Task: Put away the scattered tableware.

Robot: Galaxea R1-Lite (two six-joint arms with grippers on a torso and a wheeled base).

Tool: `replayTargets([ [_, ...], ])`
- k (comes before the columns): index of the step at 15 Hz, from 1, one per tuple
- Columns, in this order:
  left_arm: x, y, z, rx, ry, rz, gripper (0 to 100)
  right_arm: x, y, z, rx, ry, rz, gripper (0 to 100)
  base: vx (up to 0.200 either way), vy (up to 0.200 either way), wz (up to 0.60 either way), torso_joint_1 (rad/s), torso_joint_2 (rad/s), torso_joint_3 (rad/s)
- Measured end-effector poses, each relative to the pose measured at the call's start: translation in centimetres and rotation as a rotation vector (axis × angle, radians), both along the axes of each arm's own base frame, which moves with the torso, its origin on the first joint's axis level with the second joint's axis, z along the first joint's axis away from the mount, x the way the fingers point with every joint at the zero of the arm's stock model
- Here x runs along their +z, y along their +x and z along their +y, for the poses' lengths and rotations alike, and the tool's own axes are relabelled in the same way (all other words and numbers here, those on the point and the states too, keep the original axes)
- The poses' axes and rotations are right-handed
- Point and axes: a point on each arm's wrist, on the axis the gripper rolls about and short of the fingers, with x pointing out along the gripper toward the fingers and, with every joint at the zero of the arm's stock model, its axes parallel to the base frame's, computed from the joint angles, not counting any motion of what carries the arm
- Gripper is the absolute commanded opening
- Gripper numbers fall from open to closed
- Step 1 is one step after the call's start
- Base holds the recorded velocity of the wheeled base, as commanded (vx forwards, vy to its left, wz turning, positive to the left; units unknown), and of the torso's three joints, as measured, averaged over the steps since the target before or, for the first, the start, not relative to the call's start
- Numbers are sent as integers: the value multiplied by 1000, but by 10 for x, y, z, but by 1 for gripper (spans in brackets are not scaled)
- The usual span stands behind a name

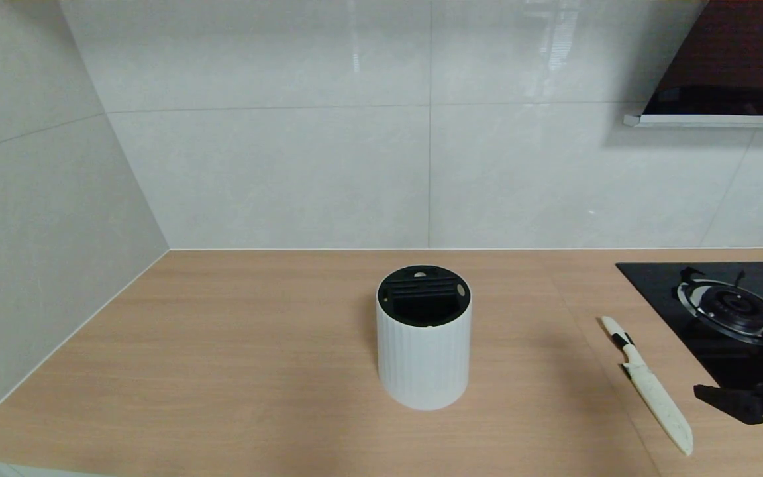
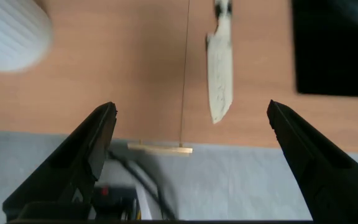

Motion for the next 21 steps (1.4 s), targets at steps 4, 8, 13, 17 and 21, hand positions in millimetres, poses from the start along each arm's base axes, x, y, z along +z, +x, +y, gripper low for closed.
replayTargets([
  [4, 0, 0, 0, 0, -1, 0, 100, -33, 33, -4, -28, 1, 121, 100, 0, 0, 0, 0, 0, 0],
  [8, 0, 0, 0, 0, -1, 0, 100, -57, 67, -12, -63, 5, 101, 100, 0, 0, 0, 0, 0, 0],
  [13, 0, 0, 0, 0, -1, 1, 100, -94, 103, -15, -44, 25, 92, 100, 0, 0, 0, 0, 0, 0],
  [17, 0, 0, 0, 0, -2, 0, 100, -117, 123, -16, -42, 29, 106, 100, 0, 0, 0, 0, 0, 0],
  [21, 0, 0, 0, 0, -2, 0, 100, -128, 132, -26, -81, 27, 122, 100, 0, 0, 0, 0, 0, 0],
])
